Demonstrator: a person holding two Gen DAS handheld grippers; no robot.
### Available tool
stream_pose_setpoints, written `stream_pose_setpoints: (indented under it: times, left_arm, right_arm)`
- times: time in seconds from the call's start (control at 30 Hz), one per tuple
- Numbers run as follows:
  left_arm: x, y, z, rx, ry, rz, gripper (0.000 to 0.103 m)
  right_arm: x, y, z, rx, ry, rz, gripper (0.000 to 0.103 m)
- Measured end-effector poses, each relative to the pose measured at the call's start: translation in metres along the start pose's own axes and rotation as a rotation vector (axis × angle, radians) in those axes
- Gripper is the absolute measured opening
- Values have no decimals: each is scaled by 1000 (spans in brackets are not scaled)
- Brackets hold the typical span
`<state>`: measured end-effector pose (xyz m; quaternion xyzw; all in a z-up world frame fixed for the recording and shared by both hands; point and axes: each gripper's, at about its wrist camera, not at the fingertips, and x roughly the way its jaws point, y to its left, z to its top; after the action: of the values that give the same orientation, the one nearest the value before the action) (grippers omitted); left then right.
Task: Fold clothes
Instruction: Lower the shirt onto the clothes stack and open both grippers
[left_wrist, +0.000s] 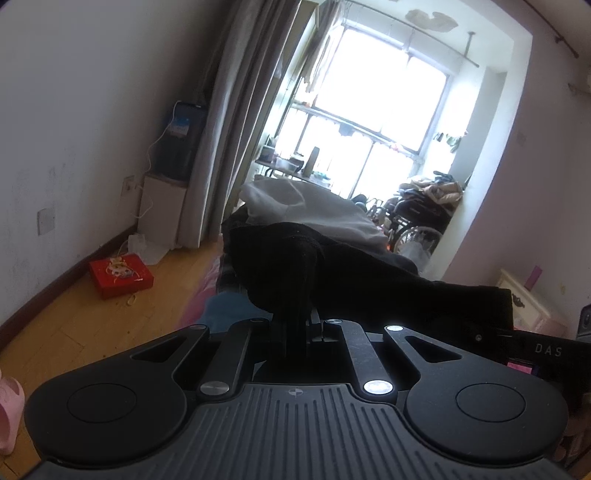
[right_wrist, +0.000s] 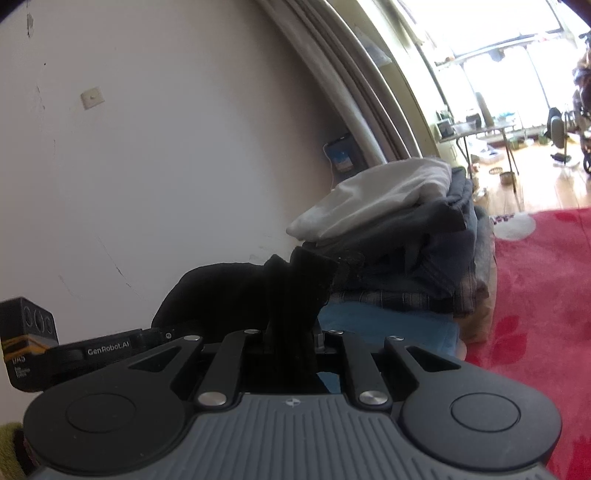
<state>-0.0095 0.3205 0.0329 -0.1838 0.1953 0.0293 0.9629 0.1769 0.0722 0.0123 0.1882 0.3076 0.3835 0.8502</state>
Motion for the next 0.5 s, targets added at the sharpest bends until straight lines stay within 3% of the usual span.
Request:
stream_pose_setpoints:
  times: [0.13, 0.23, 0.37, 0.5]
  left_arm:
    - [28, 8, 8, 2, 57, -1, 6]
    - [56, 26, 3, -60, 124, 4, 6]
    - [79, 49, 4, -155, 178, 9, 6]
    - [82, 48, 9, -96, 175, 2, 6]
  right_arm:
    - [17, -11, 3, 14, 17, -28, 14]
    - [30, -19, 5, 25, 29, -49, 13]
    - [49, -43, 8, 132, 60, -44, 13]
    - [60, -52, 12, 145, 80, -45, 13]
